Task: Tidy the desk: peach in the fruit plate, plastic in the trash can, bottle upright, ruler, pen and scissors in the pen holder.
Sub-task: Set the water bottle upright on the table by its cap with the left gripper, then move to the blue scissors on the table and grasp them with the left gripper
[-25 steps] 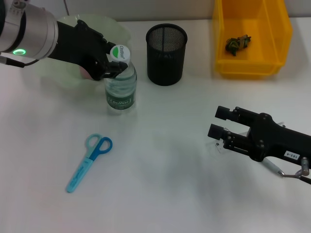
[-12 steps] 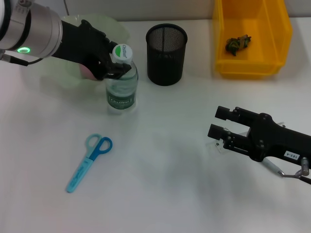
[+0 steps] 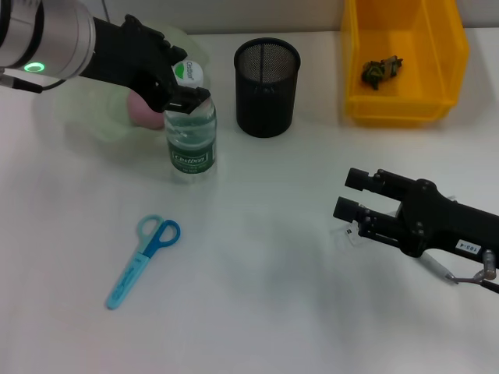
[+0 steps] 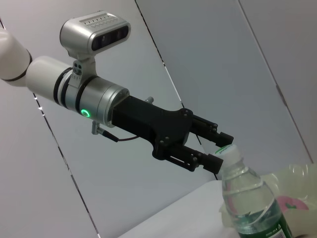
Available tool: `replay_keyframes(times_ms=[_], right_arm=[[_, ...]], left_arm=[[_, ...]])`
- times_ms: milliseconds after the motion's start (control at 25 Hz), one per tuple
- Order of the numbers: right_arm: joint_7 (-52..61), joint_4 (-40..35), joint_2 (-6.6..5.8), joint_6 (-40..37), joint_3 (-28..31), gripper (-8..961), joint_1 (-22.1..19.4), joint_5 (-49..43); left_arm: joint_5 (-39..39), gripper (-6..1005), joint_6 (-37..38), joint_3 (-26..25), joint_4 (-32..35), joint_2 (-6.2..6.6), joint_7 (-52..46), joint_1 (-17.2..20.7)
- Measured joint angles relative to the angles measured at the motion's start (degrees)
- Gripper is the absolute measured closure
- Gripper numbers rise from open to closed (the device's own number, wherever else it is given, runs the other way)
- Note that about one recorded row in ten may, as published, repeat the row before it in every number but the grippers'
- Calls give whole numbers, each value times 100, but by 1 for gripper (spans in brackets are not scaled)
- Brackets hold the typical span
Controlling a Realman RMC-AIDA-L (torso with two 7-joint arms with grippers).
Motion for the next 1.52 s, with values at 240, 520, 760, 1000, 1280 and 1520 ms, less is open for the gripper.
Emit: replay_keyframes(times_ms=[240, 520, 760, 1000, 1280, 1520], right_arm=[[0, 0, 1, 6, 28, 290, 28, -7], [0, 0, 2, 69, 15, 290, 31, 0], [0, 0, 2, 77, 40, 291, 41, 23], [0, -3, 2, 87, 45, 292, 53, 26], [0, -1, 3, 88, 47, 292, 55, 28], [-2, 0, 1, 95, 46, 291, 51, 28]], left_arm=[[19, 402, -155, -90, 28, 0, 0, 10], [-35, 403, -346, -216, 122, 0, 52, 88], [-580, 404, -813, -328, 235, -13, 94, 252], [-1920, 405, -1137, -549, 168, 9, 599, 576], [-4500, 406, -872, -1181, -619, 20, 1788, 1085], [-6161, 407, 498, -2303, -2433, 80, 2426, 1117]])
